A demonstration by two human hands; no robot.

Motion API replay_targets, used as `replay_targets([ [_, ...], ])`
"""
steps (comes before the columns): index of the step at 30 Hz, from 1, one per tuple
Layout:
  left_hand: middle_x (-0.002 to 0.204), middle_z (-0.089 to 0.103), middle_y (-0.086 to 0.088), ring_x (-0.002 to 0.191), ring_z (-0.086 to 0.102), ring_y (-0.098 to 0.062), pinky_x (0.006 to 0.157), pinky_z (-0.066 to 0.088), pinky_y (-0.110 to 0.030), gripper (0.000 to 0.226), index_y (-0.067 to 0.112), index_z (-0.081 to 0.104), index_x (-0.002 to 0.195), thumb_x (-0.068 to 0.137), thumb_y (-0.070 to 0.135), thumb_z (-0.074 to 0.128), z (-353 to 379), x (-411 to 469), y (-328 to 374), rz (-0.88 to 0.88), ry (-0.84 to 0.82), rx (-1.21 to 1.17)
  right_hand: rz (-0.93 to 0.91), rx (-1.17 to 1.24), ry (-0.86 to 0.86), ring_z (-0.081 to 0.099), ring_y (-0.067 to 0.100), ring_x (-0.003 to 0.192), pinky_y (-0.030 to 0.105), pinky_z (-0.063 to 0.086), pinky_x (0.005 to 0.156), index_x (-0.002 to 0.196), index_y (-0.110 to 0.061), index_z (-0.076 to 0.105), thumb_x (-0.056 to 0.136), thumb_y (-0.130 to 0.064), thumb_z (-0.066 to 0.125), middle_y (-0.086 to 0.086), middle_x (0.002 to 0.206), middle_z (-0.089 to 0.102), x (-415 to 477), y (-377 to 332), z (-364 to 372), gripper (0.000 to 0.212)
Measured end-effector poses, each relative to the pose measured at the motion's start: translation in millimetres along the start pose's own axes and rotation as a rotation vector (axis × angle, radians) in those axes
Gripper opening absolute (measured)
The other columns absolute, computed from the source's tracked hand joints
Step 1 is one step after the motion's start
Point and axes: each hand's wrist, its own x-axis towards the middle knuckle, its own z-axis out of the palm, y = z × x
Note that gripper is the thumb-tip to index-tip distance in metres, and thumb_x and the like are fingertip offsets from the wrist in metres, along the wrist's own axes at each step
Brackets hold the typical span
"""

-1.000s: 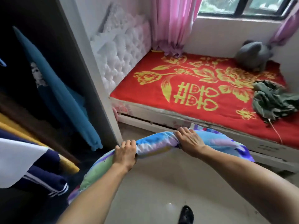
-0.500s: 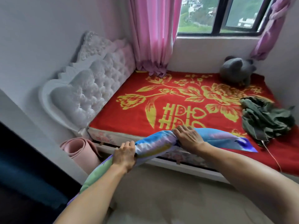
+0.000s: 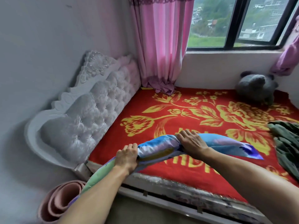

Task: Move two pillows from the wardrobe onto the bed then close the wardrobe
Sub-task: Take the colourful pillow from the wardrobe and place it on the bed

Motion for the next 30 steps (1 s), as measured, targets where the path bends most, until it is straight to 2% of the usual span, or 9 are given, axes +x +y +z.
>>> replay_targets([
  [7,0.113,0.058,0.000,0.108,0.056,-0.023,0.080,0.048,-0.039,0.040,0.018,0.044,0.111,0.080,0.034,0.065,3.1,118.4,-34.3,0.019,-0.009,0.045,0.012,0.047,-0.044,0.056,0.032,0.098,0.041,0.043,0.076,0.117,-0.011,0.054,0.081,-0.040,0.061,0.010,0.107,0.060,109.3,38.8,26.5,0.046],
  [10,0.113,0.059,-0.001,0.109,0.057,-0.024,0.081,0.049,-0.040,0.037,0.018,0.045,0.109,0.079,0.027,0.063,11.4,167.0,-51.3,-0.024,-0.041,0.037,-0.014,0.062,-0.040,0.055,0.032,0.100,0.042,0.042,0.077,0.119,-0.013,0.052,0.083,-0.039,0.059,0.009,0.109,0.058,169.2,54.7,45.1,0.045],
  [15,0.110,0.059,0.000,0.108,0.057,-0.022,0.079,0.049,-0.039,0.038,0.018,0.044,0.109,0.078,0.030,0.063,24.2,230.5,-85.0,-0.104,-0.076,0.026,-0.078,0.094,-0.057,0.055,0.032,0.099,0.043,0.043,0.076,0.115,-0.015,0.053,0.083,-0.033,0.058,0.008,0.107,0.058,262.0,65.5,73.1,0.037],
  [18,0.109,0.059,0.001,0.107,0.057,-0.021,0.077,0.049,-0.038,0.037,0.018,0.044,0.107,0.078,0.030,0.064,24.5,258.9,-110.8,-0.154,-0.100,0.025,-0.122,0.105,-0.068,0.056,0.032,0.099,0.042,0.045,0.076,0.118,-0.014,0.053,0.081,-0.035,0.060,0.008,0.108,0.059,310.4,64.5,82.4,0.043],
  [23,0.110,0.058,0.000,0.104,0.058,-0.023,0.078,0.049,-0.039,0.034,0.017,0.044,0.107,0.079,0.024,0.061,33.1,298.9,-157.7,-0.183,-0.144,0.010,-0.190,0.126,-0.108,0.059,0.032,0.093,0.041,0.048,0.072,0.112,-0.012,0.058,0.074,-0.036,0.068,0.010,0.102,0.062,378.1,49.9,97.0,0.046],
  [30,0.113,0.057,-0.002,0.104,0.059,-0.026,0.079,0.049,-0.040,0.042,0.016,0.043,0.111,0.077,0.029,0.066,59.7,385.6,-236.8,-0.075,-0.206,-0.018,-0.066,0.129,-0.176,0.056,0.031,0.100,0.040,0.046,0.080,0.119,-0.013,0.054,0.078,-0.033,0.061,0.008,0.109,0.059,458.2,22.6,130.6,0.046],
])
